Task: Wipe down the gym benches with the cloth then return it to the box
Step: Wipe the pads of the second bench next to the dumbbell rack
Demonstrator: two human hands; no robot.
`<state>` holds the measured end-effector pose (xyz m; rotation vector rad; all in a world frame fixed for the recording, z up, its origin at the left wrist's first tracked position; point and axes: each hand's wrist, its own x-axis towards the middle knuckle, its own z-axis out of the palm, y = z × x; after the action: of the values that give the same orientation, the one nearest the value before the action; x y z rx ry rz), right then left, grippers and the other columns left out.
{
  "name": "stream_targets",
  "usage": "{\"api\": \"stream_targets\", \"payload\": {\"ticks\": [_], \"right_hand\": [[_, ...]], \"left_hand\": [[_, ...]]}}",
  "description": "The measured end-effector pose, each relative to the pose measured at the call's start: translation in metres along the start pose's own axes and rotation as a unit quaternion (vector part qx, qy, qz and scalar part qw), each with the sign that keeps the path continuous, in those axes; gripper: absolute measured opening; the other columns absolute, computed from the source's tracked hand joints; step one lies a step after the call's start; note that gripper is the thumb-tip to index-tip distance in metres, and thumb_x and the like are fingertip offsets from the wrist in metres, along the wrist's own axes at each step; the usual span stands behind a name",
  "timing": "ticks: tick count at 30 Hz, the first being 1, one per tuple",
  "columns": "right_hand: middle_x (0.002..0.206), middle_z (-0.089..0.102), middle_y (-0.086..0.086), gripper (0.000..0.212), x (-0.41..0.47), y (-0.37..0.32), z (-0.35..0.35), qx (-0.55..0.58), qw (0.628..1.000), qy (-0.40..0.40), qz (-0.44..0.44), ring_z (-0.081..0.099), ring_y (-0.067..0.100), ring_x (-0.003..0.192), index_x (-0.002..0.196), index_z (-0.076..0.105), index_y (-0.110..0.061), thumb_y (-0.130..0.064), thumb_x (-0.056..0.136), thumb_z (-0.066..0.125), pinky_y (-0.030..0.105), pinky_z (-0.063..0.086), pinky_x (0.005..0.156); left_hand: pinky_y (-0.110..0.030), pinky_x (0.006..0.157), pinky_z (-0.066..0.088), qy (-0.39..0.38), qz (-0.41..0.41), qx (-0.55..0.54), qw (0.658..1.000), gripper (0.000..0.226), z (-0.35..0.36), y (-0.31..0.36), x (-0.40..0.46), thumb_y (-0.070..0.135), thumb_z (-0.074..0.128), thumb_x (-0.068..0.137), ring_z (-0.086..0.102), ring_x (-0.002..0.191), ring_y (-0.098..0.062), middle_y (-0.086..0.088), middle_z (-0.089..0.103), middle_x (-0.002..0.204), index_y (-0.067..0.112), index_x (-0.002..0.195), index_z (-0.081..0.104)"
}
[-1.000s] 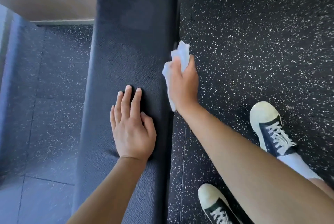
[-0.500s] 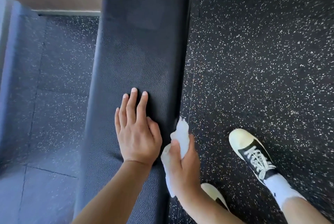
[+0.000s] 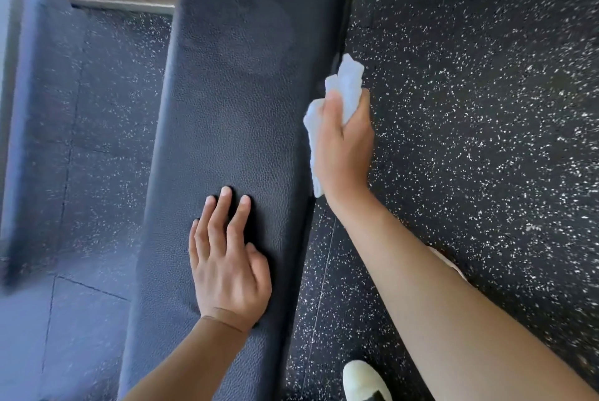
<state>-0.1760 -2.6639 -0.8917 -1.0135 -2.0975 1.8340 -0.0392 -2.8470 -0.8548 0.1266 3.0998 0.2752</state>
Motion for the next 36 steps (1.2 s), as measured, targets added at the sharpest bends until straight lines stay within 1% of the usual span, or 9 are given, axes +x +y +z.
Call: {"api": "stream_targets", "payload": {"ticks": [3, 10, 14, 17, 20, 25, 28, 33, 36], "right_hand": [[0.091, 0.066, -0.015, 0.009, -0.045, 0.019, -0.009, 0.0, 1.0, -0.016, -0.004, 0.061, 0.003, 0.082, 0.104, 0.049, -0.04, -0.046, 0.099, 0.046, 0.021, 0.043, 0.073], [0.102, 0.069, -0.013, 0.01, -0.173, 0.059, -0.037, 0.007, 0.999, -0.031, -0.01, 0.066, 0.011, 0.094, 0.112, 0.053, -0.039, -0.043, 0.104, 0.047, 0.028, 0.049, 0.082], [0.089, 0.067, -0.014, 0.01, -0.162, 0.058, -0.035, 0.015, 0.999, -0.036, 0.018, 0.063, 0.005, 0.081, 0.104, 0.052, -0.034, -0.043, 0.102, 0.047, 0.028, 0.044, 0.073], [0.088, 0.065, -0.017, 0.01, -0.126, 0.049, -0.028, 0.021, 0.999, -0.031, 0.036, 0.06, -0.003, 0.08, 0.102, 0.051, -0.034, -0.043, 0.103, 0.046, 0.024, 0.042, 0.073], [0.09, 0.063, -0.022, 0.008, -0.12, 0.044, -0.024, 0.021, 1.0, -0.013, 0.014, 0.058, -0.012, 0.081, 0.107, 0.05, -0.038, -0.043, 0.103, 0.046, 0.008, 0.04, 0.07], [0.107, 0.071, -0.005, 0.029, -0.202, 0.069, -0.034, -0.007, 1.0, -0.002, -0.007, 0.065, 0.019, 0.097, 0.117, 0.057, -0.023, -0.046, 0.102, 0.045, 0.041, 0.051, 0.086], [0.115, 0.071, 0.0, 0.033, -0.268, 0.098, -0.051, -0.006, 1.0, -0.019, -0.018, 0.067, 0.02, 0.107, 0.127, 0.058, -0.019, -0.041, 0.106, 0.047, 0.039, 0.051, 0.093], [0.106, 0.068, -0.015, 0.019, -0.366, 0.127, -0.08, -0.003, 0.996, -0.086, 0.003, 0.065, 0.007, 0.098, 0.118, 0.053, -0.035, -0.046, 0.104, 0.046, 0.029, 0.049, 0.087], [0.099, 0.063, -0.025, 0.015, -0.359, 0.124, -0.083, -0.01, 0.995, -0.094, 0.005, 0.059, -0.002, 0.09, 0.113, 0.047, -0.044, -0.052, 0.101, 0.043, 0.023, 0.043, 0.081]], "left_hand": [[-0.057, 0.126, 0.023, 0.005, 0.006, -0.005, 1.0, 0.068, 0.001, 0.0, 0.001, 0.022, 0.039, 0.089, 0.023, 0.159, -0.027, -0.004, 0.03, 0.17, 0.02, 0.157, 0.04], [-0.054, 0.126, 0.024, 0.034, 0.019, -0.031, 0.999, 0.067, 0.002, 0.0, 0.001, 0.017, 0.039, 0.088, 0.027, 0.158, -0.029, -0.006, 0.035, 0.168, 0.016, 0.155, 0.044], [-0.05, 0.127, 0.023, 0.043, 0.02, -0.043, 0.998, 0.065, 0.0, 0.003, 0.0, 0.015, 0.042, 0.089, 0.029, 0.156, -0.03, -0.006, 0.036, 0.167, 0.016, 0.154, 0.046], [-0.048, 0.128, 0.022, 0.052, 0.024, -0.047, 0.997, 0.062, -0.001, 0.004, -0.001, 0.016, 0.042, 0.092, 0.03, 0.155, -0.031, -0.006, 0.038, 0.166, 0.015, 0.154, 0.047], [-0.048, 0.128, 0.021, 0.044, 0.026, -0.059, 0.997, 0.061, -0.004, 0.004, -0.004, 0.017, 0.04, 0.095, 0.028, 0.157, -0.031, -0.007, 0.036, 0.168, 0.014, 0.156, 0.046], [-0.048, 0.127, 0.024, 0.022, 0.026, -0.096, 0.995, 0.057, -0.011, -0.001, -0.01, 0.011, 0.04, 0.097, 0.031, 0.154, -0.035, -0.009, 0.039, 0.166, 0.01, 0.153, 0.049], [-0.051, 0.127, 0.025, 0.01, 0.053, -0.09, 0.994, 0.061, -0.013, -0.013, -0.061, 0.008, 0.041, 0.094, 0.031, 0.155, -0.037, -0.013, 0.038, 0.166, 0.006, 0.154, 0.048], [-0.06, 0.124, 0.026, -0.018, 0.071, -0.063, 0.995, 0.063, -0.018, -0.066, -0.199, 0.017, 0.038, 0.097, 0.023, 0.16, -0.029, -0.006, 0.029, 0.171, 0.012, 0.159, 0.041], [-0.063, 0.121, 0.029, -0.03, 0.079, -0.026, 0.996, 0.064, -0.023, -0.1, -0.274, 0.022, 0.037, 0.097, 0.026, 0.159, -0.029, -0.002, 0.027, 0.173, 0.018, 0.161, 0.038]]}}
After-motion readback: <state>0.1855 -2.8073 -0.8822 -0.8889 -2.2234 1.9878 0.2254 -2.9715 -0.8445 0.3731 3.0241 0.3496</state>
